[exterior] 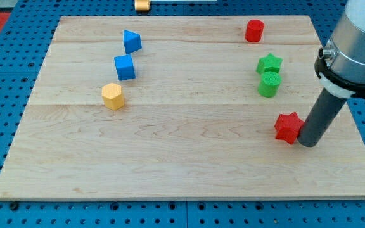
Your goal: Move the red star close to green circle
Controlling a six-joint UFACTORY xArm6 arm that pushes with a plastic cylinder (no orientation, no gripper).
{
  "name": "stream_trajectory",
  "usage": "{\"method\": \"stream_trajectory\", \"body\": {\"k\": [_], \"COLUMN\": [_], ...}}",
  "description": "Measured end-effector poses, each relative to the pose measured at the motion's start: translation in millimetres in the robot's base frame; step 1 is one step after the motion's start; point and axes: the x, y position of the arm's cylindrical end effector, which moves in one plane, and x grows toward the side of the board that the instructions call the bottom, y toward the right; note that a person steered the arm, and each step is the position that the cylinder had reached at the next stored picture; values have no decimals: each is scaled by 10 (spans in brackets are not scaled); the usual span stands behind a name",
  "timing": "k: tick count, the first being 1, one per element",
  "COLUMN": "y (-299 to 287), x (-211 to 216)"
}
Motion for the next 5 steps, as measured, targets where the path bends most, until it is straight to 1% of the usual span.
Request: {"method": "stream_trajectory", "body": {"k": [1, 2, 4, 5], "y": [17, -28, -44, 93], "x": [198, 176, -651, -656]}}
